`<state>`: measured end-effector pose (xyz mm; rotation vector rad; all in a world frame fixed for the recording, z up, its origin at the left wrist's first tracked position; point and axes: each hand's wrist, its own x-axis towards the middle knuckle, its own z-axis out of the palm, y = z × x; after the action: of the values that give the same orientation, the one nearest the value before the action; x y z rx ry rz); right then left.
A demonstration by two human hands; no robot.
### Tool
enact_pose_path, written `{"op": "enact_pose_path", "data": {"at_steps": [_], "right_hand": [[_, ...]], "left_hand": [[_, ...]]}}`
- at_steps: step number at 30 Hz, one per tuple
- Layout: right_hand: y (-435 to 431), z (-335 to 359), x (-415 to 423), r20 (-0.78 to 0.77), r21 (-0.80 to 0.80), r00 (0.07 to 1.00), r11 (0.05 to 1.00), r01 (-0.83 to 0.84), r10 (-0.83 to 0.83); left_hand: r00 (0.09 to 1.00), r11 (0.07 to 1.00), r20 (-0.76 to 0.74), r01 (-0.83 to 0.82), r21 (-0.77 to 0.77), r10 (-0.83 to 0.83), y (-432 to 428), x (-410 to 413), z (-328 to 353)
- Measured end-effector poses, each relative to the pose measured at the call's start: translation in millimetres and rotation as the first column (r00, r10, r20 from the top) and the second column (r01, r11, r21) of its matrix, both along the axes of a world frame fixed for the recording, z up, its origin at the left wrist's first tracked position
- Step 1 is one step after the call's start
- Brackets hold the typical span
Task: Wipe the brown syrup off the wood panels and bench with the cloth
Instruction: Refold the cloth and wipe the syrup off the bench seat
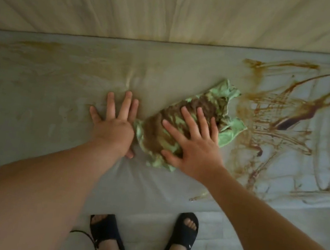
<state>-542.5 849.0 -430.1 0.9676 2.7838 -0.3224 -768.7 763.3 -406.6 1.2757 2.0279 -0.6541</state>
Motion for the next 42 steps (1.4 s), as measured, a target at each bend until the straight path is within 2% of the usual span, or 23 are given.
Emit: {"op": "enact_pose_path", "data": {"at_steps": [1,2,3,5,7,9,11,14,15,17,19,21,22,25,28,31,35,36,40,42], "right_hand": [[8,2,23,0.036,0.018,0.999,0.999,-0.03,0.029],[22,5,40,0.083,0.03,0.996,1.0,0.009,-0.012],[35,9,55,0.122,0.037,0.986,0.993,0.114,-0.117],[53,15,59,0.166,0.0,0.906,0.918,0.396,-0.39],[40,18,55,0.192,-0.044,0.836,0.847,0.53,-0.513],[0,19,52,0.195,-0.102,0.873,0.876,0.471,-0.447],[-44,17,65,0.151,-0.138,0.946,0.942,0.307,-0.286],[-71,14,120,0.071,-0.084,0.988,0.986,0.142,-0.136],[-68,14,138,0.074,-0.063,0.986,0.986,0.156,-0.151],[-49,18,166,0.111,-0.021,0.947,0.952,0.306,-0.302],[-22,23,182,0.147,-0.002,0.828,0.837,0.547,-0.541],[-3,27,183,0.227,-0.065,0.706,0.713,0.698,-0.671],[-2,27,179,0.242,-0.086,0.706,0.71,0.699,-0.665],[-5,23,182,0.213,-0.11,0.849,0.851,0.513,-0.484],[35,21,189,0.245,-0.158,0.879,0.878,0.452,-0.409],[92,19,173,0.202,-0.138,0.823,0.816,0.561,-0.532],[132,10,111,0.182,-0.189,0.659,0.632,0.752,-0.73],[133,11,93,0.177,-0.192,0.668,0.64,0.744,-0.723],[153,7,47,0.063,-0.206,0.868,0.844,0.494,-0.493],[183,6,45,-0.004,-0.135,0.916,0.908,0.397,-0.401]], "left_hand": [[1.0,1.0,-0.009,-0.001,0.012,0.002,-1,1,0],[1.0,1.0,-0.018,0.001,0.019,0.0,-1,1,0],[1.0,1.0,-0.029,0.008,0.024,-0.008,-1,4,1],[0.998,1.0,-0.057,0.008,0.025,-0.007,0,4,3],[0.997,1.0,-0.081,0.005,0.024,-0.003,0,10,6],[0.995,0.999,-0.096,-0.022,0.025,0.024,1,16,9],[0.994,0.998,-0.094,-0.049,0.039,0.052,-1,17,13],[0.997,0.988,0.019,-0.075,0.132,0.073,0,29,23],[0.996,0.977,0.055,-0.085,0.193,0.076,2,36,26],[0.997,0.953,0.076,-0.043,0.301,0.021,10,60,31],[0.994,0.926,0.088,0.026,0.378,-0.064,26,90,28],[0.989,0.9,0.109,0.046,0.434,-0.104,50,120,22],[0.988,0.891,0.1,0.057,0.451,-0.114,64,132,18],[0.992,0.889,0.067,0.069,0.453,-0.111,104,157,1],[0.996,0.877,-0.003,0.083,0.472,-0.093,113,162,-22],[0.995,0.806,-0.057,0.104,0.583,-0.087,105,164,-36],[0.991,0.77,-0.097,0.13,0.625,-0.088,104,165,-47],[0.99,0.767,-0.106,0.139,0.627,-0.093,103,165,-48],[0.981,0.751,-0.162,0.185,0.634,-0.105,103,164,-53],[0.983,0.725,-0.148,0.178,0.665,-0.107,103,163,-54]]}}
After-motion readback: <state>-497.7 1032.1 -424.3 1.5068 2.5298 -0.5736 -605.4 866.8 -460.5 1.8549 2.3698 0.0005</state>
